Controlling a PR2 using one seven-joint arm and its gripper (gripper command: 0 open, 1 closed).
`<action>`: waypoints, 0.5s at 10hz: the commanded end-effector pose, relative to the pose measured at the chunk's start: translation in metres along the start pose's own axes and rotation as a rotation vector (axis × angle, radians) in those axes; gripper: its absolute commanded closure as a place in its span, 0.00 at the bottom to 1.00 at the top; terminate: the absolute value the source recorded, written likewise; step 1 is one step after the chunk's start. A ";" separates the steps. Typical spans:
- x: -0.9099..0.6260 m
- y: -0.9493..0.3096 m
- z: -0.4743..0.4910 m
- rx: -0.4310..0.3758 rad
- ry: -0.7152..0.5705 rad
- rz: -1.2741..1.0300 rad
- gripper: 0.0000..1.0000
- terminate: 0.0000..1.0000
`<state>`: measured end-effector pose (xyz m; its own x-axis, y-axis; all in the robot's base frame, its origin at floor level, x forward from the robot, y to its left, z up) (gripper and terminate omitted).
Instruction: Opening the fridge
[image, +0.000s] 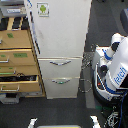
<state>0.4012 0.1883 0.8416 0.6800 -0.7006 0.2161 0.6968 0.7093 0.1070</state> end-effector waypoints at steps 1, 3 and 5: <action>0.036 0.035 0.008 -0.137 0.005 0.079 0.00 0.00; 0.073 0.065 0.019 -0.096 -0.011 0.126 0.00 0.00; 0.104 0.098 0.029 -0.054 -0.001 0.153 0.00 0.00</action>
<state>0.4422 0.1880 0.8590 0.7205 -0.6555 0.2262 0.6805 0.7311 -0.0491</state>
